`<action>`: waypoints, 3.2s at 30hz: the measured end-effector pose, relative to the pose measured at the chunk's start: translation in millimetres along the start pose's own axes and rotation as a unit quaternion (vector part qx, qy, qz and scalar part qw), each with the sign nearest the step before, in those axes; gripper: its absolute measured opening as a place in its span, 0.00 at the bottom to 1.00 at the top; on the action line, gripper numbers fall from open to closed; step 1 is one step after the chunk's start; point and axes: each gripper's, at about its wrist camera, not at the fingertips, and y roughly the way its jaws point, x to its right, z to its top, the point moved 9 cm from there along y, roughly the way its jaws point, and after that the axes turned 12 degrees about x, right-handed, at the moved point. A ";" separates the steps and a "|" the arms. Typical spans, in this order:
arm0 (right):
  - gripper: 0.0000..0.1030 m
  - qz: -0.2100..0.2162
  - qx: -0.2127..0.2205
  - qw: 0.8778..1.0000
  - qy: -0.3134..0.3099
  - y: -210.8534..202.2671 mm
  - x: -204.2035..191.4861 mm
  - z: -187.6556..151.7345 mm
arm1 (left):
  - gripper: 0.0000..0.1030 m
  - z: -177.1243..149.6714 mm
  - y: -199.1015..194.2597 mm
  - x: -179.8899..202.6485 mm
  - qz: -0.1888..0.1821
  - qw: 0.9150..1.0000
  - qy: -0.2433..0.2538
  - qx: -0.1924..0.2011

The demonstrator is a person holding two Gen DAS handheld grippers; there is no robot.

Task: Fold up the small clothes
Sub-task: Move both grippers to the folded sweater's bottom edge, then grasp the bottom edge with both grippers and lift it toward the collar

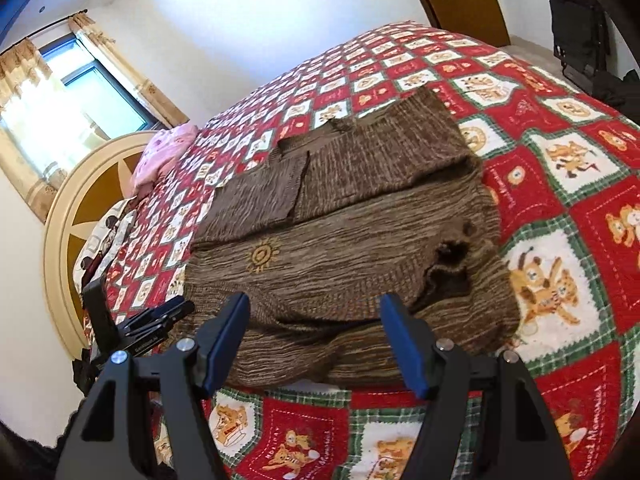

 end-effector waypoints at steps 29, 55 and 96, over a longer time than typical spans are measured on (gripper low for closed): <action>0.69 -0.144 0.042 0.986 -0.074 -41.8 75.5 44.7 | 0.10 -2.3 -0.6 -7.3 0.034 0.999 -0.032 0.011; 0.14 -0.010 -0.124 0.984 -0.126 41.6 63.9 7.6 | 0.09 3.0 3.9 6.0 0.015 0.999 -0.035 0.006; 0.14 -0.043 0.042 0.994 -0.093 1.5 24.2 104.1 | 0.09 101.0 -27.4 -27.9 0.039 0.990 -0.099 0.097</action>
